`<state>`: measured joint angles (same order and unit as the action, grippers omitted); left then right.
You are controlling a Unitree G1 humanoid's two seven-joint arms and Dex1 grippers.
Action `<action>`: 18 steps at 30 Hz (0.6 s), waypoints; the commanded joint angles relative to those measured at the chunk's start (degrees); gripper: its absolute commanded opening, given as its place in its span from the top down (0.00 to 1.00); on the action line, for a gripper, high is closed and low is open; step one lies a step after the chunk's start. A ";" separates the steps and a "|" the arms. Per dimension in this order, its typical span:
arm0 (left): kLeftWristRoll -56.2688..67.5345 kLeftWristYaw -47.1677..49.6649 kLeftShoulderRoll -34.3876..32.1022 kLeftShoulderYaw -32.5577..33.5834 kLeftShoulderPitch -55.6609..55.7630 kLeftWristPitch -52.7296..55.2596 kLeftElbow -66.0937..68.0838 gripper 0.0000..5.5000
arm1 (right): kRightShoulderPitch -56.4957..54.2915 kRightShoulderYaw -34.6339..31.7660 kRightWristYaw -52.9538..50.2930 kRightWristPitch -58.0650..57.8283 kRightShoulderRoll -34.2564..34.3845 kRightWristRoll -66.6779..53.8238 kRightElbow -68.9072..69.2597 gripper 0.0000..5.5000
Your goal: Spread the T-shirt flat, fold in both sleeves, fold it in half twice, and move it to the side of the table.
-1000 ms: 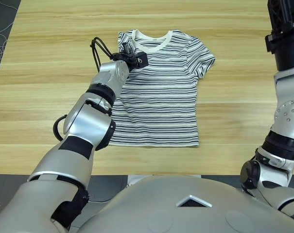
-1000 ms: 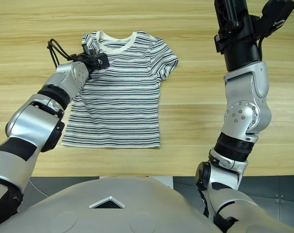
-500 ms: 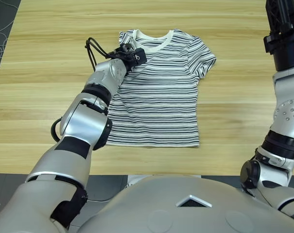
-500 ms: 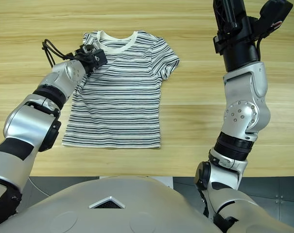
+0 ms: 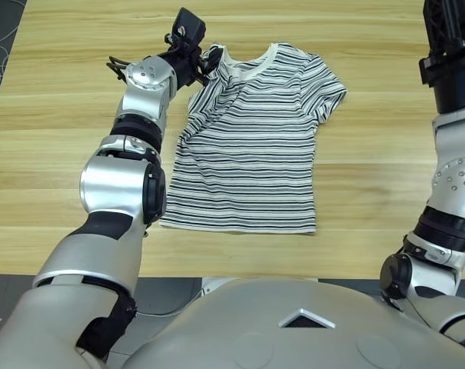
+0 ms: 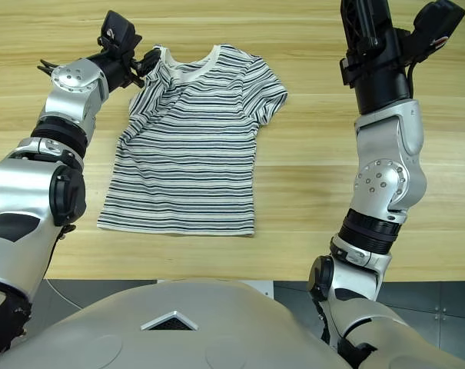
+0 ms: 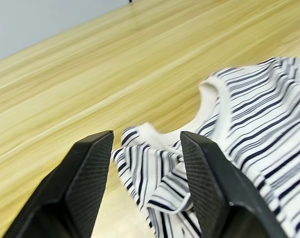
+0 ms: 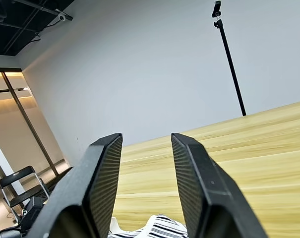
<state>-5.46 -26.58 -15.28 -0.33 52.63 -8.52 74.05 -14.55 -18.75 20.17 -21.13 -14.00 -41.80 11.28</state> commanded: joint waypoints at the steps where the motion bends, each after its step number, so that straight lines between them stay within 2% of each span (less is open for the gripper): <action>1: -1.37 4.44 -0.51 -0.02 0.84 2.54 1.05 0.54 | 0.65 -0.53 0.04 0.01 -0.80 -0.04 1.00 0.67; 13: -4.38 14.37 -2.09 -1.03 -0.35 4.98 2.56 0.54 | 1.16 0.07 -0.53 -0.07 -0.54 0.71 1.15 0.67; 15: -4.96 14.19 -1.63 -1.35 -0.77 4.68 2.60 0.54 | 1.14 1.72 -1.73 -1.11 -1.49 3.90 -1.18 0.67; 18: -5.29 14.11 -1.39 -1.37 -1.17 4.26 2.55 0.54 | 1.23 5.51 -4.96 -9.43 -2.24 7.93 -11.13 0.67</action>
<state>-10.23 -12.48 -16.67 -1.53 52.13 -4.13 76.23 -13.75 -15.34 17.08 -25.18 -15.88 -35.88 5.92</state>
